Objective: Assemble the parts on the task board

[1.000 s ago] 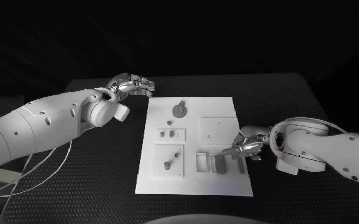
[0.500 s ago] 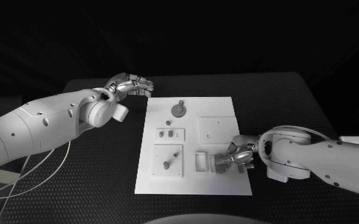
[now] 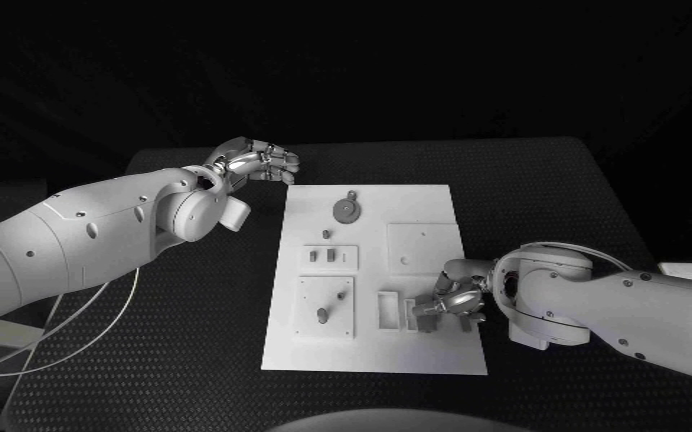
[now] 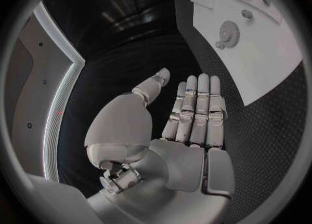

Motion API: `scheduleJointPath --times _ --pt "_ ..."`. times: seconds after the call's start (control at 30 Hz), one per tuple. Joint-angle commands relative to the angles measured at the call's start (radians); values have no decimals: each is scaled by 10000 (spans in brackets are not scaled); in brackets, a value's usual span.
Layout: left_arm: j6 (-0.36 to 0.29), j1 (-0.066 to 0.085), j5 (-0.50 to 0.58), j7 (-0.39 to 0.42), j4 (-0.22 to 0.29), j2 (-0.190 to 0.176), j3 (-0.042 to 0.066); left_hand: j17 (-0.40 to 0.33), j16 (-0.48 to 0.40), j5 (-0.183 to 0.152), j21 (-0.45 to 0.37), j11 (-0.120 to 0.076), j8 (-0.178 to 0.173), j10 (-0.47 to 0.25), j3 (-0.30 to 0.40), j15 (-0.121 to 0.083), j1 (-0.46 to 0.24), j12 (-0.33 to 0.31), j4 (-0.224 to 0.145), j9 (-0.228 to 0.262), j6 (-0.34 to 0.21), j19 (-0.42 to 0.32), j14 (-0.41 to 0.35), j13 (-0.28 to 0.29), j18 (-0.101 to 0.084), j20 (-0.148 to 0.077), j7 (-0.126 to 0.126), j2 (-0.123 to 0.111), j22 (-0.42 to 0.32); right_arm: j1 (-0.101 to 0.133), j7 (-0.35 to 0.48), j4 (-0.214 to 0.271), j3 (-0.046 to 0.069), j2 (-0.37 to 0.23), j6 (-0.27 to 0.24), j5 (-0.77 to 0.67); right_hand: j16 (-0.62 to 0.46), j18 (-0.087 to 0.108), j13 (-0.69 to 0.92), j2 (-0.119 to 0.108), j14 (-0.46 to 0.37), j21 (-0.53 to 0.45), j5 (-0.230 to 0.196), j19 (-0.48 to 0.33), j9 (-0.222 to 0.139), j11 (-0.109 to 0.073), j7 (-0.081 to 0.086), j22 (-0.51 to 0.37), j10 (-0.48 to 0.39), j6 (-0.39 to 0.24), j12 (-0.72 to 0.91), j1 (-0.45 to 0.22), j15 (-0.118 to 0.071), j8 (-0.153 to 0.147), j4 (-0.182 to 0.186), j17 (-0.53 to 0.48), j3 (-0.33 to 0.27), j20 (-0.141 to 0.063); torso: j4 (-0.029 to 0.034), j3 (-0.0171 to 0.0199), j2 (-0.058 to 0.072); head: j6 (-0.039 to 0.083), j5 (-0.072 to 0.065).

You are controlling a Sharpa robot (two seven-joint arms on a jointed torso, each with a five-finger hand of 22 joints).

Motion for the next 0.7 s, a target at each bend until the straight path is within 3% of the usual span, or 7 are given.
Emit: scheduleJointPath --times 0.03,0.17,0.27,0.3,0.4,0.57,0.7 --pt "121 3 64 135 35 -5 5 16 -63 -11 23 12 57 76 -41 54 -90 27 3 -16 -56 -11 -42 -17 162 35 -18 11 -9 -80 -220 -64 -47 73 -35 -301 6 308 24 62 195 57 3 -77 -61 98 63 204 9 -134 52 133 -91 -134 -39 30 -10 -41 -6 1 -1 -15 15" --pt "128 3 64 123 47 -18 5 20 -67 -10 23 11 57 77 -41 54 -91 27 2 -16 -56 -13 -43 -18 163 35 -18 13 -10 -90 -236 -86 -56 128 2 -423 12 308 83 592 222 124 5 -123 -72 112 74 214 38 -89 133 437 -72 -193 -489 109 -233 -34 -6 -6 2 -25 15" --pt "132 3 64 122 46 -19 5 23 -69 -10 23 11 58 78 -42 55 -91 27 1 -17 -56 -14 -44 -18 164 36 -19 13 -11 -95 -260 -84 -61 144 28 -476 0 308 117 1379 217 176 -13 -237 -85 141 67 214 37 -45 173 786 -65 -257 -1514 158 -631 -3 6 -7 2 -40 22" --pt "133 3 64 121 47 -21 4 23 -70 -10 23 11 58 78 -41 55 -91 27 1 -17 -56 -14 -44 -18 164 36 -19 13 -11 -95 -263 -82 -62 147 41 -482 -4 308 118 1537 215 180 -9 -254 -88 128 69 211 37 -33 176 859 -58 -268 -1722 163 -658 -1 5 -7 -1 -43 24" --pt "133 3 64 114 57 -32 4 26 -73 -10 23 10 59 79 -41 55 -90 28 0 -17 -55 -15 -45 -18 165 36 -19 15 -12 -95 -288 -73 -64 160 49 -555 -30 308 133 2106 235 206 -5 -293 -121 140 67 190 88 64 215 995 -57 -337 -2865 215 -744 58 8 -10 0 -61 34" --pt "129 3 64 110 67 -39 4 31 -77 -9 24 9 60 82 -40 55 -89 29 -2 -17 -54 -17 -45 -19 166 36 -20 17 -13 -95 -308 -53 -66 163 -20 -618 -76 308 143 2730 307 207 -2 -236 -160 111 68 159 224 249 285 1150 -53 -416 -4327 288 -417 122 -9 -15 -3 -50 50" --pt "146 4 64 91 81 -62 4 34 -80 -9 24 8 61 83 -40 56 -88 29 -3 -18 -53 -19 -46 -19 167 37 -21 18 -14 -95 -293 -3 -65 118 -250 -523 -85 308 158 2939 339 208 -4 -218 -153 99 50 158 291 328 329 1260 -58 -408 -4505 324 -298 130 -13 -10 -3 -36 41"
